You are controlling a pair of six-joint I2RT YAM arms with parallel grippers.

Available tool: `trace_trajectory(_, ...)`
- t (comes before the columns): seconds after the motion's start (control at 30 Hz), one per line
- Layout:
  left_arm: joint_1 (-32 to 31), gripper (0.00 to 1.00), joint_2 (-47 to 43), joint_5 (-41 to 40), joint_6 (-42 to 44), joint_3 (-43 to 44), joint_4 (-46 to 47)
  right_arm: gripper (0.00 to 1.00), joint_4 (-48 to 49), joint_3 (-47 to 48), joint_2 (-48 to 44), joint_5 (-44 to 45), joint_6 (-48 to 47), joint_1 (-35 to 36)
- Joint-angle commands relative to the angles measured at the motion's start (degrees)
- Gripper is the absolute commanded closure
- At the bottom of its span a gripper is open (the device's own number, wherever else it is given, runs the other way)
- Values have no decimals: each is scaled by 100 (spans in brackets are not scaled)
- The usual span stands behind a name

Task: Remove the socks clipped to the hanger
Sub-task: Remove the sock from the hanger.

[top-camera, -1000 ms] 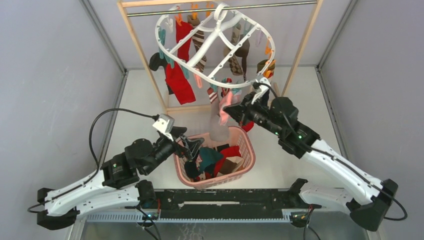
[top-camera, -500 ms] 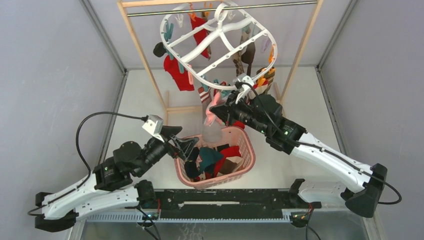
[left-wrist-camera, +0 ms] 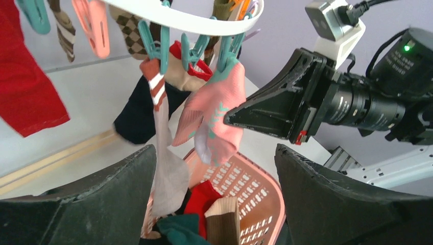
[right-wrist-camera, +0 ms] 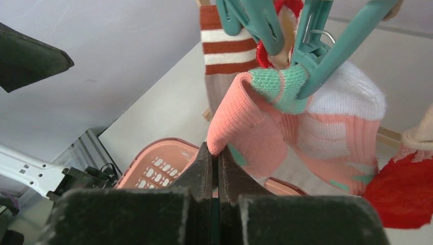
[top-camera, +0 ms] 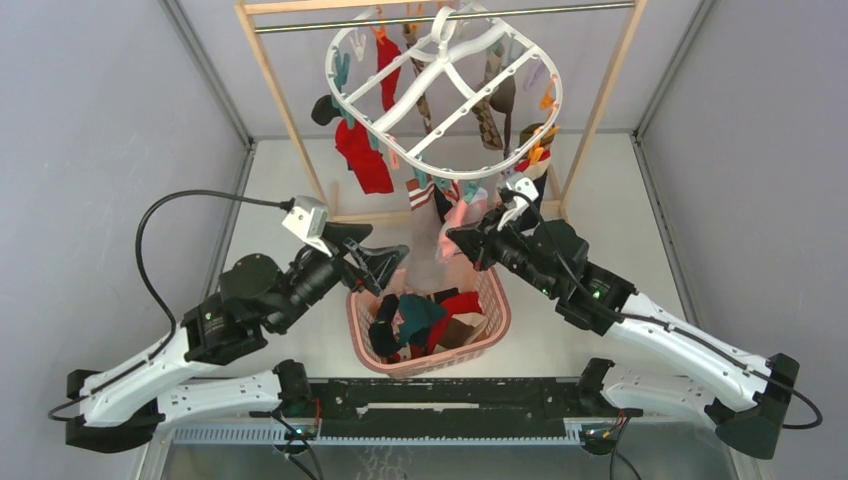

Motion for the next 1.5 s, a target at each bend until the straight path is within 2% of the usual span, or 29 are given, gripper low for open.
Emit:
trace_trajectory(0.0, 12, 11, 490, 171, 182, 736, 259, 100, 256, -55, -284, 354, -134, 60)
trace_trajectory(0.17, 11, 12, 903, 84, 185, 997, 264, 100, 66, -63, -539, 754, -372, 56)
trace_trajectory(0.5, 12, 11, 981, -277, 115, 1019, 148, 100, -95, -225, -1103, 1805, -1223, 29)
trace_trajectory(0.7, 14, 11, 816, -544, 58, 914, -24, 100, -89, -184, -1117, 1565, -1277, -238)
trace_trajectory(0.87, 12, 11, 572, -697, -15, 760, -200, 100, 93, -105, -879, 1259, -1161, -109)
trace_trajectory(1.07, 21, 10, 167, -940, -111, 557, -429, 100, 453, 286, -60, 1171, -1271, 600)
trace_trajectory(1.2, 21, 9, -65, -1176, -131, 516, -663, 100, 635, 1178, 961, 942, -1399, 994)
trace_trajectory(1.33, 29, 9, -206, -1490, -161, 518, -880, 100, 262, 2264, 2050, 481, -1454, 1075)
trace_trajectory(1.47, 42, 8, -287, -1657, -207, 519, -1022, 100, -107, 2847, 2474, 335, -1463, 1076)
